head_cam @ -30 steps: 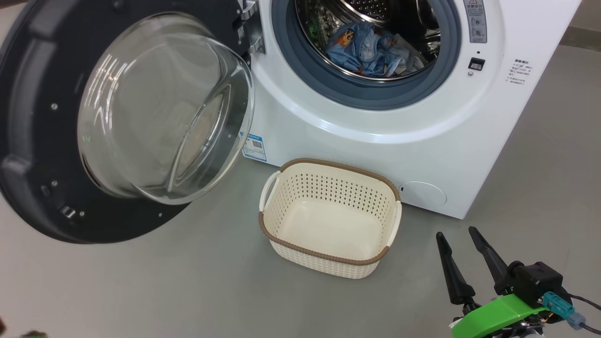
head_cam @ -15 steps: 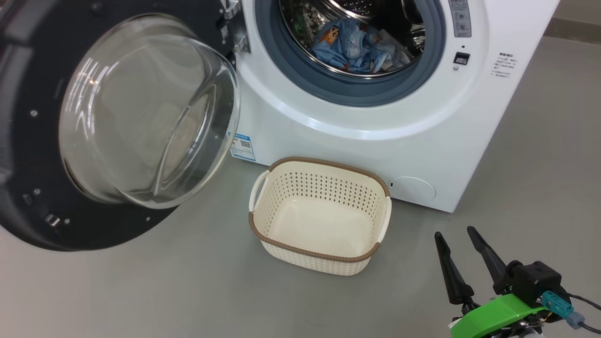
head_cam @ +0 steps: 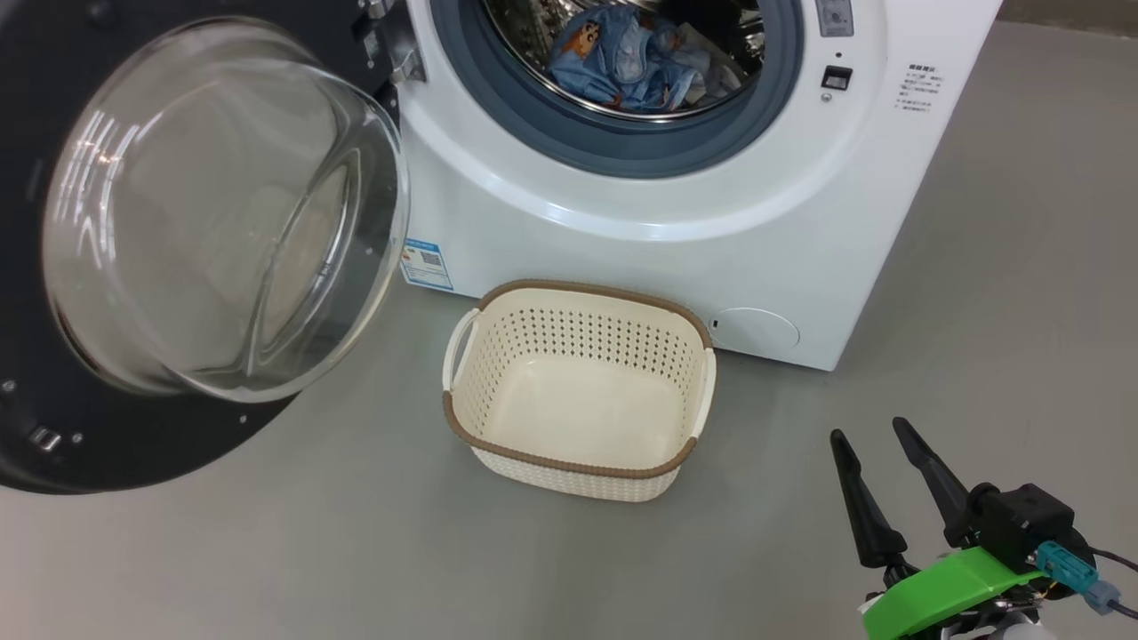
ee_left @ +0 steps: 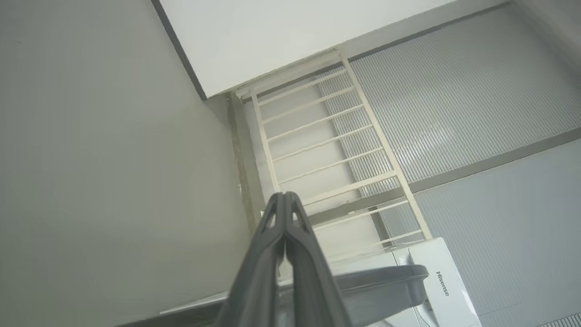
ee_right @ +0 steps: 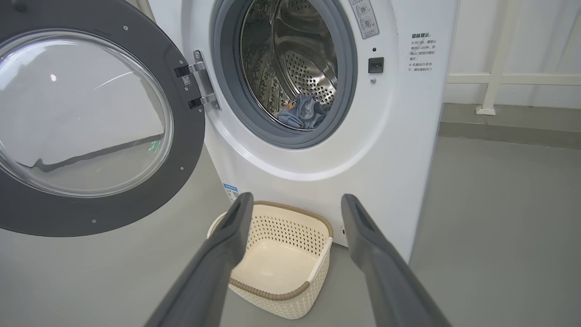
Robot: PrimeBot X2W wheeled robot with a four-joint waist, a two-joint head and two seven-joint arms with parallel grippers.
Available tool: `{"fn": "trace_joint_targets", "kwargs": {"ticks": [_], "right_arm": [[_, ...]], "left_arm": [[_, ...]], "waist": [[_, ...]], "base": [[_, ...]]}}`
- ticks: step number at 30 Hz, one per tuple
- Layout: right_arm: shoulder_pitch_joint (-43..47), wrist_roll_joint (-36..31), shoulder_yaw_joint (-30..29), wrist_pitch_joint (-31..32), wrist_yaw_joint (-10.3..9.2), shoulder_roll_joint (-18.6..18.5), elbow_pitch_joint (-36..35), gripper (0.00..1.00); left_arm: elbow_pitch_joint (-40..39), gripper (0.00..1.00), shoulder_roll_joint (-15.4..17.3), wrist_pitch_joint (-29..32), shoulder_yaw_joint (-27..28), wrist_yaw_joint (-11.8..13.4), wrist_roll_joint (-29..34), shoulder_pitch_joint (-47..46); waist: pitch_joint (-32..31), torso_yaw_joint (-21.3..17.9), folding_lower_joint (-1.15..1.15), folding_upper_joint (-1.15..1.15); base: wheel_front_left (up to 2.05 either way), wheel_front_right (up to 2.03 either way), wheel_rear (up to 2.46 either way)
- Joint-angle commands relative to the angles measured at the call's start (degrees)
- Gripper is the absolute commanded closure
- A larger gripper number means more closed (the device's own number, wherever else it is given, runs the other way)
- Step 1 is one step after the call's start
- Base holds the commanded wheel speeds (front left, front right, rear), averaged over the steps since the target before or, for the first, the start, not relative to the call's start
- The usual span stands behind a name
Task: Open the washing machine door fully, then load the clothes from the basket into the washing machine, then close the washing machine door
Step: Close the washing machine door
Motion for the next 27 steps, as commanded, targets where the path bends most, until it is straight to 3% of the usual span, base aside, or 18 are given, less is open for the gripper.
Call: {"fn": "trace_joint_targets", "kwargs": {"ticks": [1, 8, 17, 27], "right_arm": [[-1.8, 0.0, 1.3, 0.5, 0.09, -0.7, -2.1, 0.00], [-2.3, -0.2, 1.2, 2.0, 0.09, -1.4, -3.5, 0.00], [-2.4, -0.4, 0.6, 3.0, 0.09, -2.1, -5.4, 0.00], [-3.1, -0.7, 0.8, 3.8, 0.09, -2.0, -6.3, 0.00]], "left_arm": [[1.9, 1.00, 5.3, 3.9, 1.6, 0.5, -2.8, -3.3], [5.8, 1.00, 7.9, 6.9, 2.3, 3.3, -4.4, -5.1], [8.0, 1.00, 9.6, 10.1, 2.4, 3.5, -4.9, -3.5], [7.7, 1.00, 8.1, 13.3, 2.2, 2.9, -6.7, -3.1]], "waist": [[0.9, -1.1, 0.00, 0.00], [2.7, -2.9, 0.00, 0.00], [4.3, -4.8, 0.00, 0.00], [5.7, -4.5, 0.00, 0.00]], "base": [[0.00, 0.00, 0.00], [0.00, 0.00, 0.00], [0.00, 0.00, 0.00], [0.00, 0.00, 0.00]]}}
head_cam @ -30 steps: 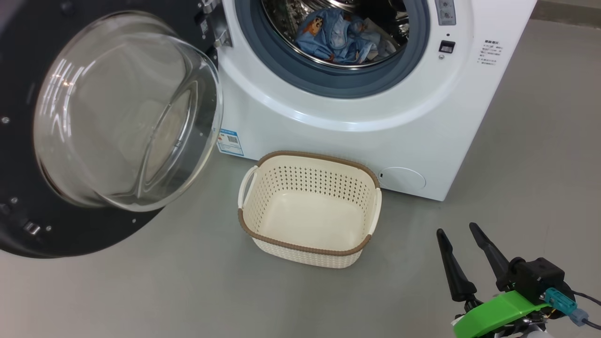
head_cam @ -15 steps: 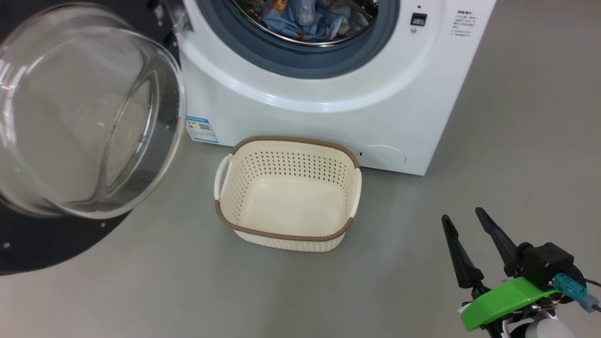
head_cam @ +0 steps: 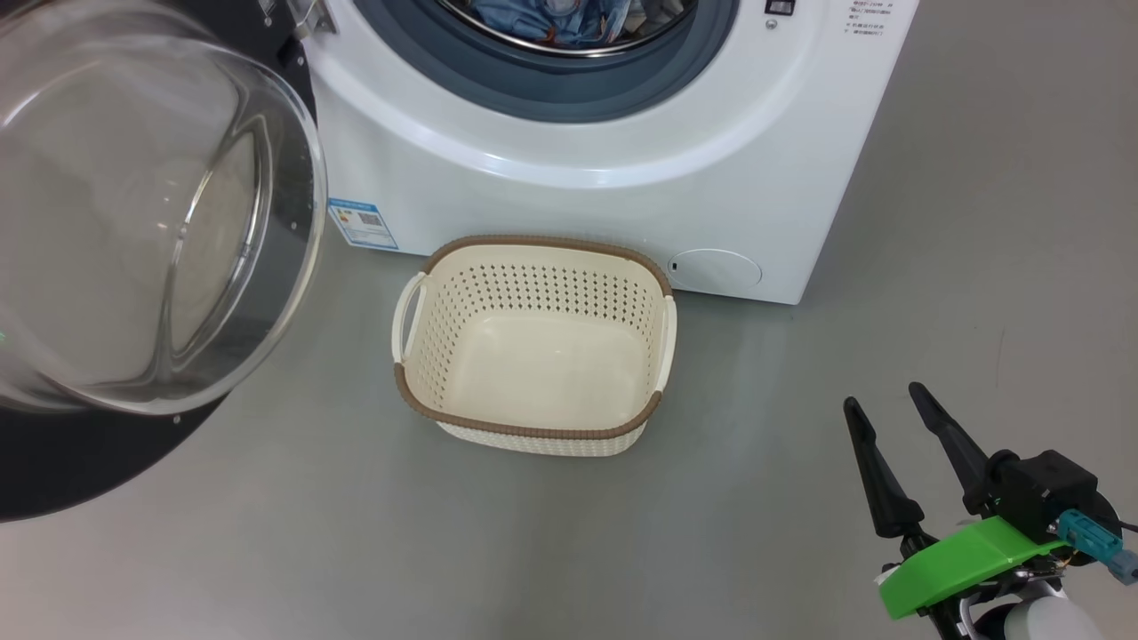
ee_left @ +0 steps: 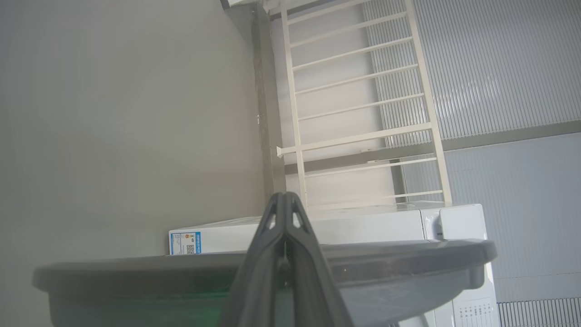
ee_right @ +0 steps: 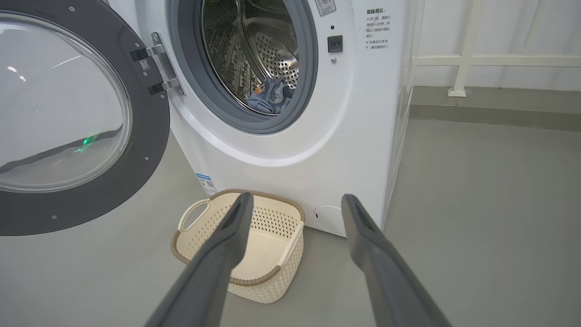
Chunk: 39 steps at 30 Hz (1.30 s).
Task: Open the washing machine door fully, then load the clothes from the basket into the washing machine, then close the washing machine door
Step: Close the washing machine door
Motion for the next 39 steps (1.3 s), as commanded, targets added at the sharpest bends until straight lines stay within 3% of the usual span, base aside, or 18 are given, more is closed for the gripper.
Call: {"fn": "trace_joint_targets", "kwargs": {"ticks": [1, 20, 28, 39], "right_arm": [[-2.0, -0.6, 1.5, 0.1, 0.09, -0.2, -1.7, 0.00], [-2.1, -0.2, 1.4, 0.5, 0.09, -0.5, -1.7, 0.00], [-2.1, 0.2, 1.4, 0.3, 0.09, 0.0, -1.0, 0.00], [-2.0, 0.8, 2.1, -1.3, 0.09, 1.5, 1.3, 0.00]], "left_arm": [[-1.8, 1.00, 3.1, 0.9, 0.6, -0.3, -0.5, 0.8], [-9.0, 1.00, -1.6, 13.3, 0.0, -2.7, -7.6, 4.2], [-15.5, 1.00, -5.0, 23.9, -2.4, -2.7, -12.6, 6.9], [-29.9, 1.00, -11.1, 34.9, -8.4, 1.1, -15.1, 14.7]], "waist": [[0.2, 0.1, 0.00, 0.00], [0.7, 1.0, 0.00, 0.00], [0.3, 1.7, 0.00, 0.00], [-1.3, 1.8, 0.00, 0.00]], "base": [[0.00, 0.00, 0.00], [0.00, 0.00, 0.00], [0.00, 0.00, 0.00], [0.00, 0.00, 0.00]]}}
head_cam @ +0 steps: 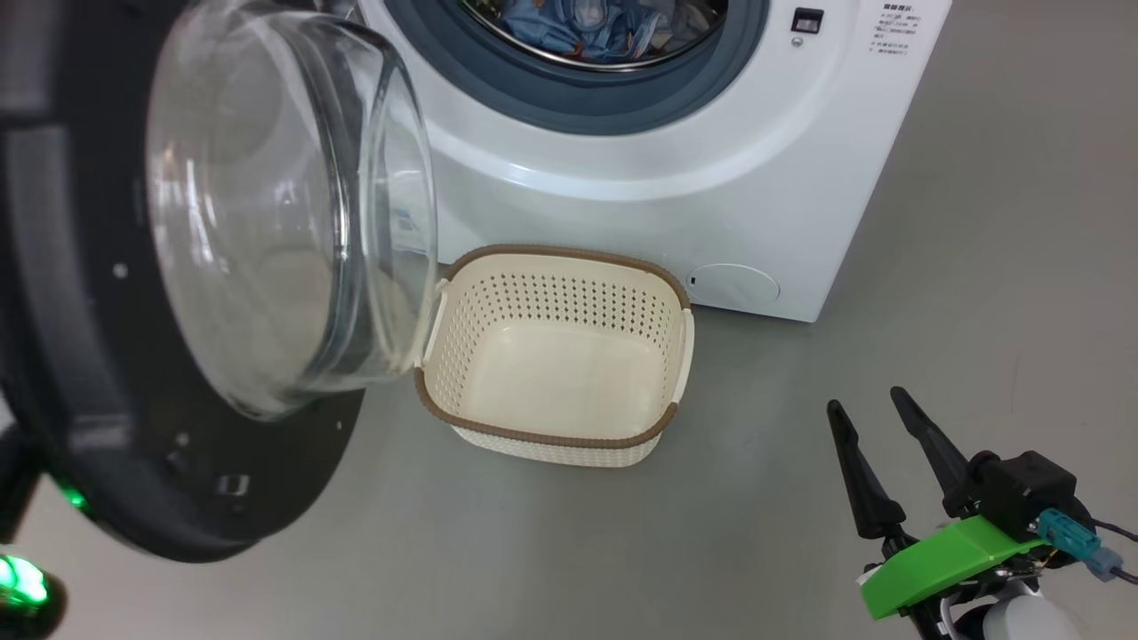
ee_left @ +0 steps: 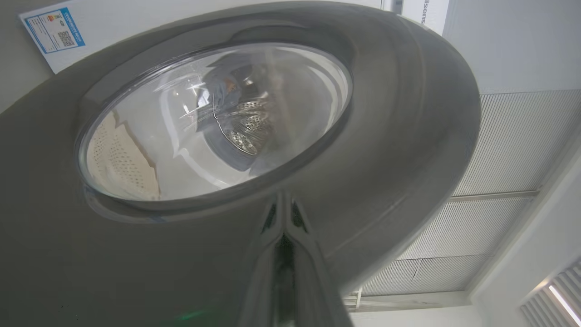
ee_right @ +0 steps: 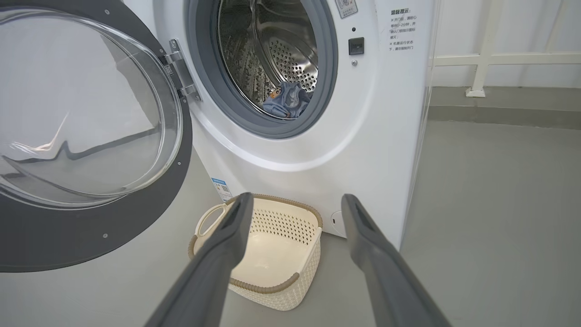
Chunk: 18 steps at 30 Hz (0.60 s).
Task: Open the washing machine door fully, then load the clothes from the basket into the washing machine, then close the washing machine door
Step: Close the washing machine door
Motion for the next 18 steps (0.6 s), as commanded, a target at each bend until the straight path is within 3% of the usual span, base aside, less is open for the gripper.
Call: {"fn": "trace_joint_targets", "kwargs": {"ticks": [1, 7, 18], "right_arm": [[-0.9, 0.8, 1.7, -1.0, 0.09, 0.3, -0.6, 0.00], [-1.2, 1.3, 2.4, -1.9, 0.09, 0.6, 0.7, 0.00], [-1.9, 2.0, 2.3, -3.5, 0.09, 1.4, 2.3, 0.00]], "left_arm": [[-5.1, 1.00, -0.1, 2.0, -0.2, 0.6, -0.8, 1.8], [-10.1, 1.00, -4.0, 2.5, -3.0, 1.6, -0.6, 3.6], [-12.6, 1.00, -5.3, 1.7, -5.4, 3.7, -0.3, 1.0]], "waist": [[-0.4, -0.4, 0.00, 0.00], [-1.5, -1.9, 0.00, 0.00], [-1.3, -7.9, 0.00, 0.00]], "base": [[0.00, 0.00, 0.00], [0.00, 0.00, 0.00], [0.00, 0.00, 0.00]]}}
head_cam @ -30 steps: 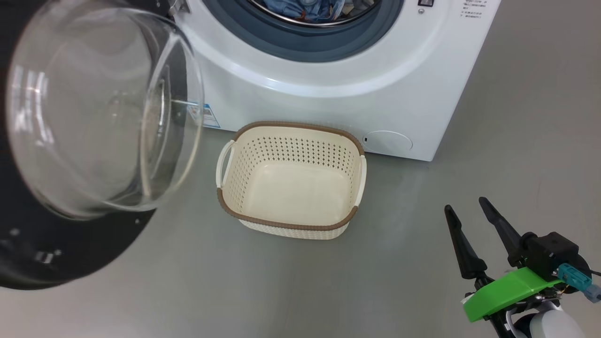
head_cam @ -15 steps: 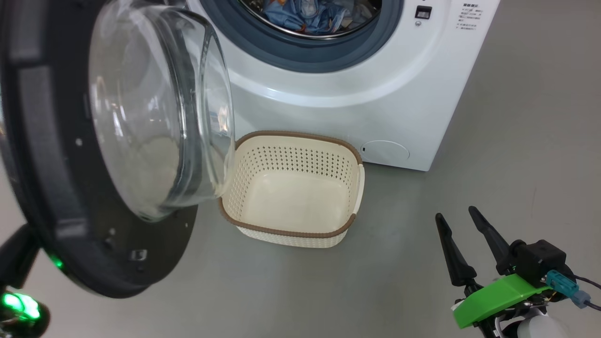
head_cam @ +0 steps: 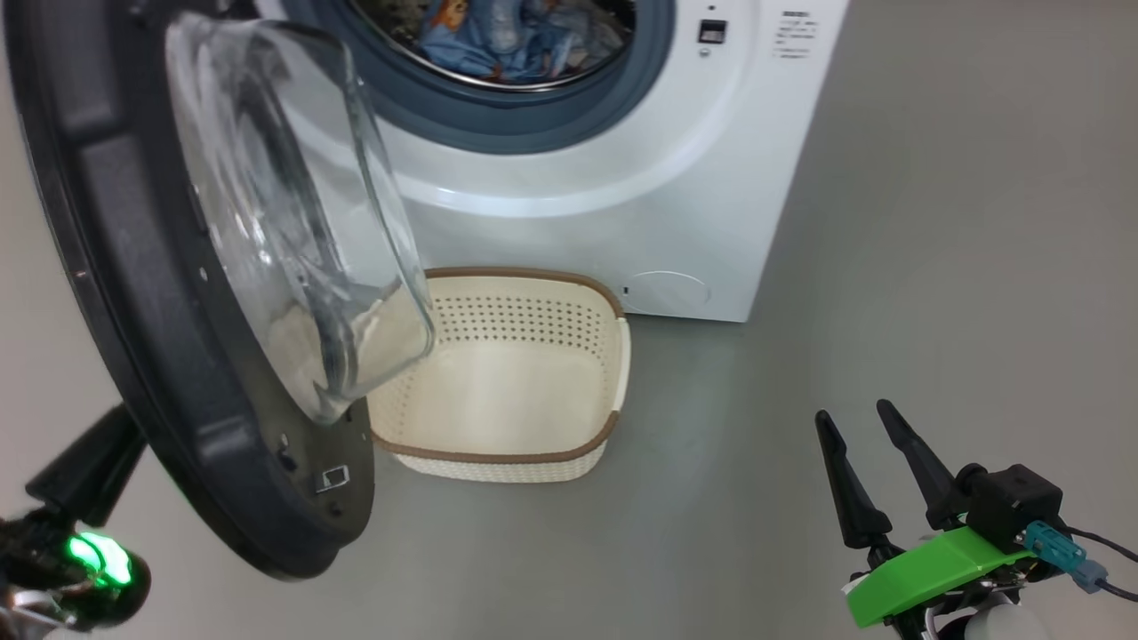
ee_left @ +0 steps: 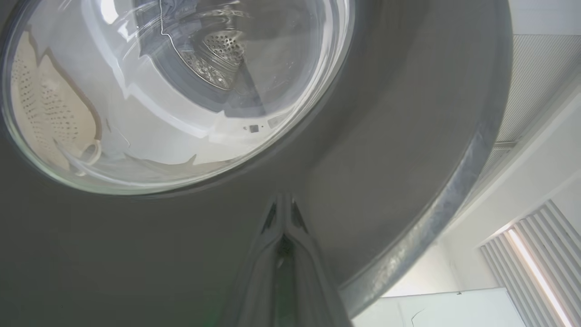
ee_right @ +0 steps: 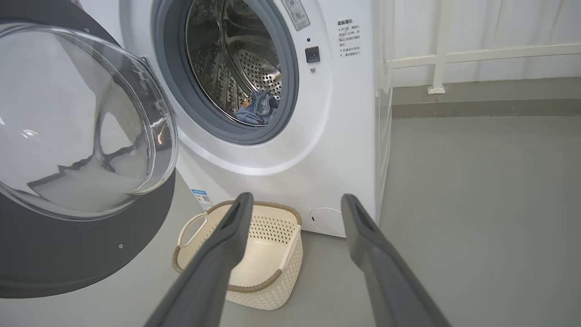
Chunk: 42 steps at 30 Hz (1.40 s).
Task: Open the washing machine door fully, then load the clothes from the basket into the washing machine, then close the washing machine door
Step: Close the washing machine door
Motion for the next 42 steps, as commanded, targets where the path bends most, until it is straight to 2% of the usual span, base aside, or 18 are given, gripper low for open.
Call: {"fn": "trace_joint_targets", "kwargs": {"ticks": [1, 8, 14, 29, 42], "right_arm": [[-1.9, 0.2, 1.3, -0.8, 0.09, 0.2, -1.0, 0.00], [-2.6, 0.8, 1.4, -2.0, 0.09, 0.8, 0.8, 0.00], [-3.5, 1.2, 1.4, -2.7, 0.09, 1.2, 2.0, 0.00], [-5.6, 1.5, 1.4, -3.2, 0.09, 2.0, 2.8, 0.00], [-6.4, 1.9, 0.6, -3.2, 0.09, 2.5, 2.0, 0.00]], "left_arm": [[-2.5, 1.00, 1.1, 0.5, 0.7, 0.3, -0.6, -2.7], [-3.3, 1.00, 0.7, -0.2, -0.8, 2.5, -0.7, -5.7], [-3.0, 1.00, 0.2, -1.0, -2.4, 3.0, -0.1, -7.2], [1.8, 1.00, -0.8, -6.6, -5.7, 0.0, 1.6, -12.5], [5.7, 1.00, 0.2, -10.4, -4.6, -2.1, 3.4, -18.2]], "waist": [[0.4, -2.4, 0.00, 0.00], [1.0, -7.0, 0.00, 0.00], [1.3, -10.3, 0.00, 0.00], [3.8, -15.6, 0.00, 0.00], [6.7, -20.5, 0.00, 0.00]], "base": [[0.00, 0.00, 0.00], [0.00, 0.00, 0.00], [0.00, 0.00, 0.00], [0.00, 0.00, 0.00], [0.00, 0.00, 0.00]]}}
